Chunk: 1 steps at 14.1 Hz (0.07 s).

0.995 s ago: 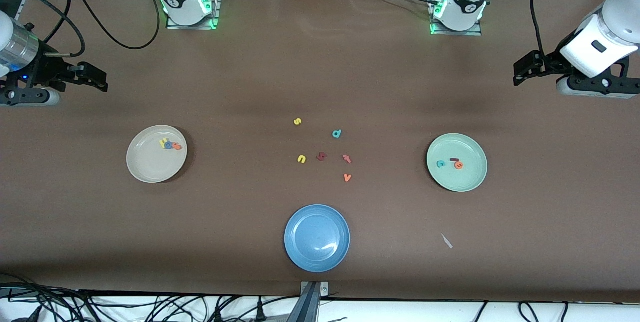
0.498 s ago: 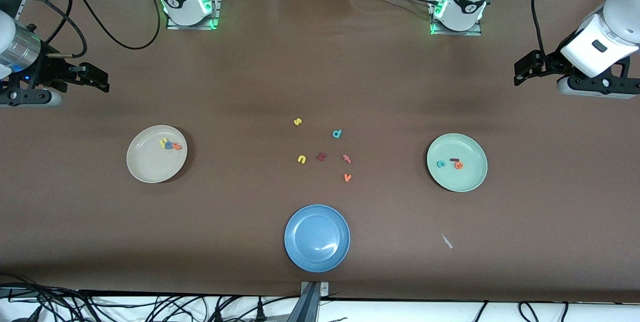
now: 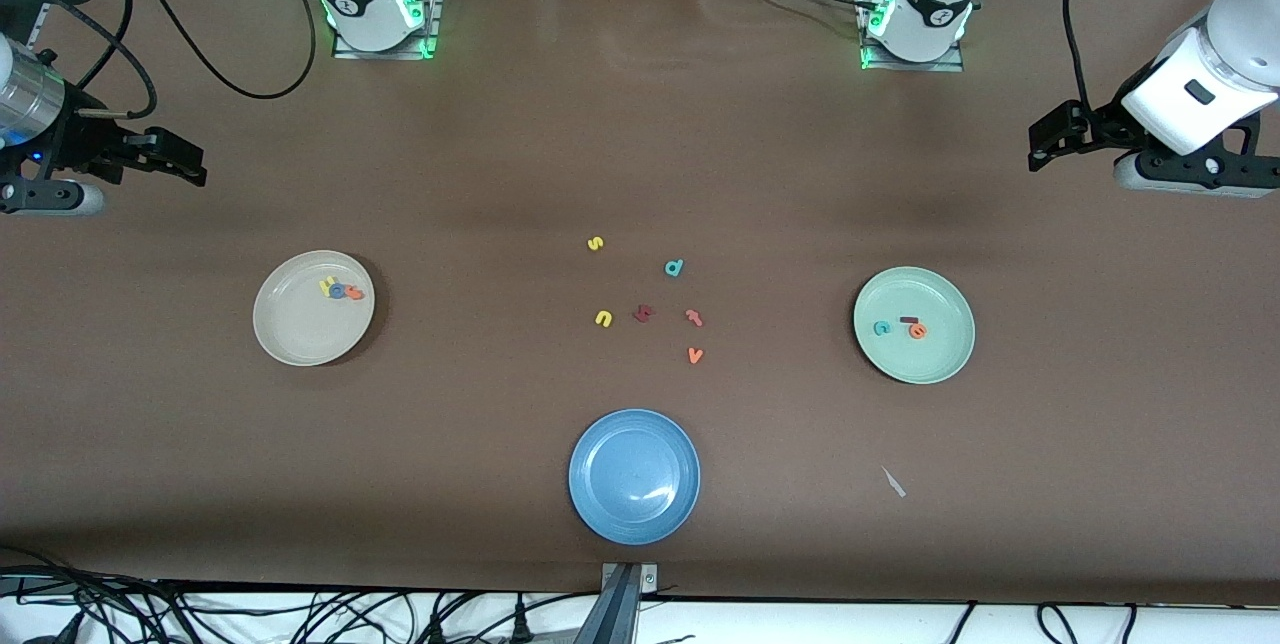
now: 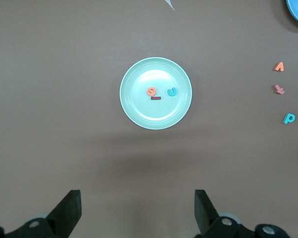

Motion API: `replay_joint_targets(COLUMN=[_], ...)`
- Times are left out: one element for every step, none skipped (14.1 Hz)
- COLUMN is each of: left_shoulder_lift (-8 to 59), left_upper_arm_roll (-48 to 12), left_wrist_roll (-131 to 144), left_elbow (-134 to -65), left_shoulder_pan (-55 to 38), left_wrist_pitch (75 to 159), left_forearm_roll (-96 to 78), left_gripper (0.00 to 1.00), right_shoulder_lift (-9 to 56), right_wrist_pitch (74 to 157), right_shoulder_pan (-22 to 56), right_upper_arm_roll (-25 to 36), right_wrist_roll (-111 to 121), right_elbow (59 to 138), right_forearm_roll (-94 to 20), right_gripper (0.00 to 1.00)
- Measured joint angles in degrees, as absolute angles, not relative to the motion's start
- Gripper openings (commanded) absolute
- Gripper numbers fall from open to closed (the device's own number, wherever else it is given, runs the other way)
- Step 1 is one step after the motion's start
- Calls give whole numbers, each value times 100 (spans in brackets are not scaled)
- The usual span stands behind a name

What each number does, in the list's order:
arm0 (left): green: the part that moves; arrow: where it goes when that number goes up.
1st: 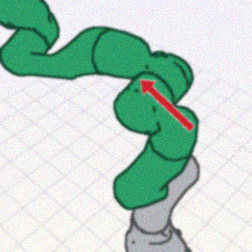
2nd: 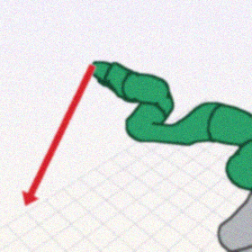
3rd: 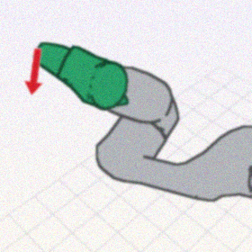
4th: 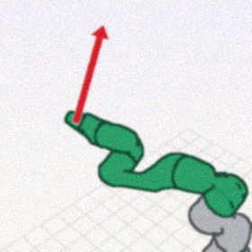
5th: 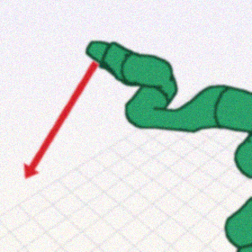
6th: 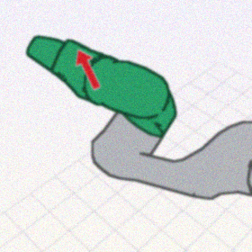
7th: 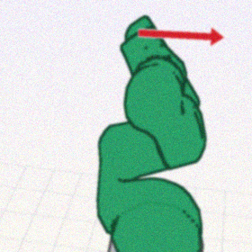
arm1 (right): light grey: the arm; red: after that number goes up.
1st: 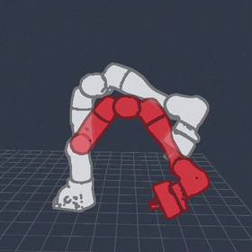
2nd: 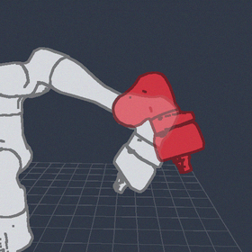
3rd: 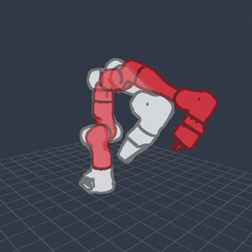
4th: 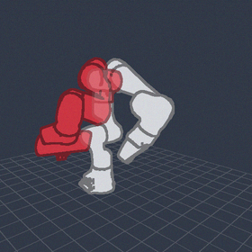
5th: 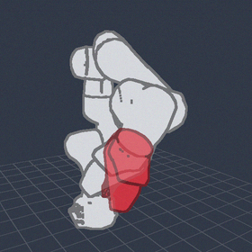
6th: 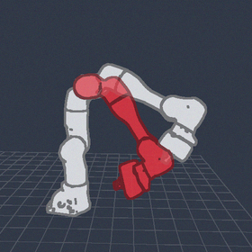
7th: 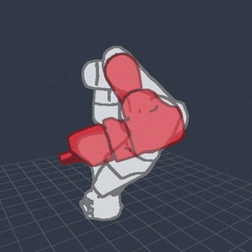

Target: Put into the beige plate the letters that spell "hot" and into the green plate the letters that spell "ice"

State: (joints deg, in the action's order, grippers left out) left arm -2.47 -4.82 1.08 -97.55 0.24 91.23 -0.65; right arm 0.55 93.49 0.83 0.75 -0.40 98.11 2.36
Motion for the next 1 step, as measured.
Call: replay_joint_targets(left_shoulder_lift=[-247], left_upper_arm_roll=[-482], left_wrist_roll=[108], left_elbow=[-9755], left_shoulder_pan=[24], left_wrist_pitch=[9123], left_forearm_roll=[-65], left_gripper=[100], right_shoulder_lift=[55], right_wrist_pitch=[9349], right_shoulder_pan=[84], right_upper_arm_roll=[75], right_wrist_roll=[-40], right_elbow=[9811], right_forearm_roll=[235], right_gripper=[100])
